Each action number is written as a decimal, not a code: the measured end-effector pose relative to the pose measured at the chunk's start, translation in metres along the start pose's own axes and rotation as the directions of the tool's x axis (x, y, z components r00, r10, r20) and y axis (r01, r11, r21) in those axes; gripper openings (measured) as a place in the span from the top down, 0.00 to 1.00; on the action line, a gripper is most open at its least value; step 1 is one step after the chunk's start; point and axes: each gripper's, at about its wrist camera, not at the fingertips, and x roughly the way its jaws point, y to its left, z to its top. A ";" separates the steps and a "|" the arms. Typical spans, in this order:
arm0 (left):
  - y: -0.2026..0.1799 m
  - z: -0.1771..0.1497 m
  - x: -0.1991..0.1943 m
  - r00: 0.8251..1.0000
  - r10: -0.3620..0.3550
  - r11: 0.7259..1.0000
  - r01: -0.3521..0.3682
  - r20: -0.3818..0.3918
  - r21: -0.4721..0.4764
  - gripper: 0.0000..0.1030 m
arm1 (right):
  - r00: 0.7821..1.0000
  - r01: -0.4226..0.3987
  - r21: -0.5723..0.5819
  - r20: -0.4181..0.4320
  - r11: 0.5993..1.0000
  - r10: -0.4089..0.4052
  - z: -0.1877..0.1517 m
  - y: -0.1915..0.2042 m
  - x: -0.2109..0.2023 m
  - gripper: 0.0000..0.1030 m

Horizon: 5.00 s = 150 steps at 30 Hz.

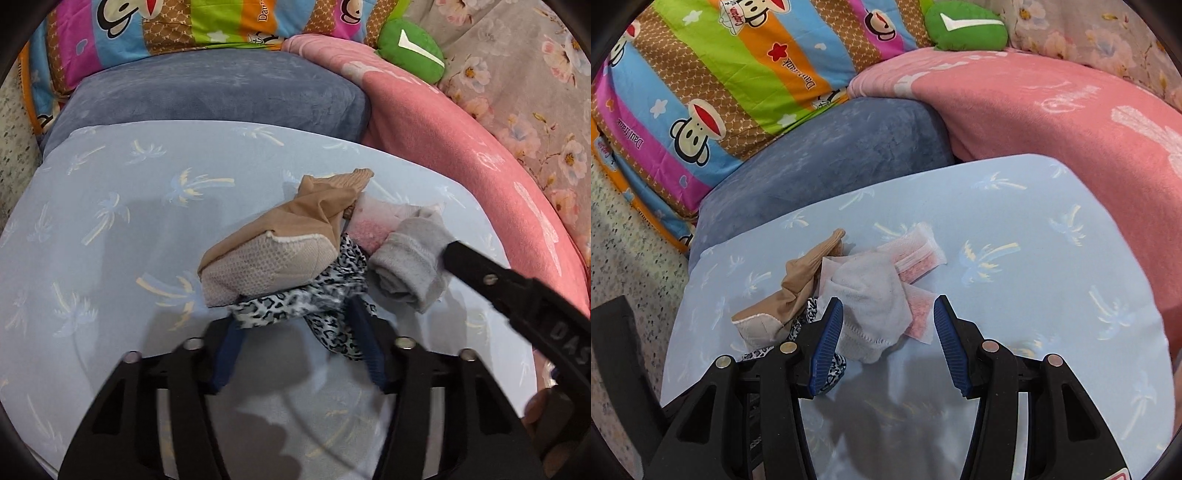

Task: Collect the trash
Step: 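Grasp the leopard-print strap with the left tool while the right tool grasps the white sock, then carry the strap and sock to the white bin and open both tools, then move both open tools back to the tan stocking and pink packets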

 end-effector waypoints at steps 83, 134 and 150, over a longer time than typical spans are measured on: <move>-0.328 -0.109 -0.144 0.938 -0.346 0.806 0.292 0.009 0.515 0.38 | 0.913 0.107 0.406 0.321 0.908 -0.250 -0.145 -0.277 -0.359 0.83; -0.189 -0.075 -0.149 0.970 -0.210 0.933 0.161 0.123 0.322 0.34 | 0.959 0.102 0.123 0.250 0.987 -0.130 -0.105 -0.133 -0.302 0.63; -0.100 -0.046 -0.135 0.984 -0.084 0.979 0.053 0.155 0.196 0.24 | 0.982 0.072 -0.035 0.178 0.997 -0.065 -0.082 -0.045 -0.233 0.56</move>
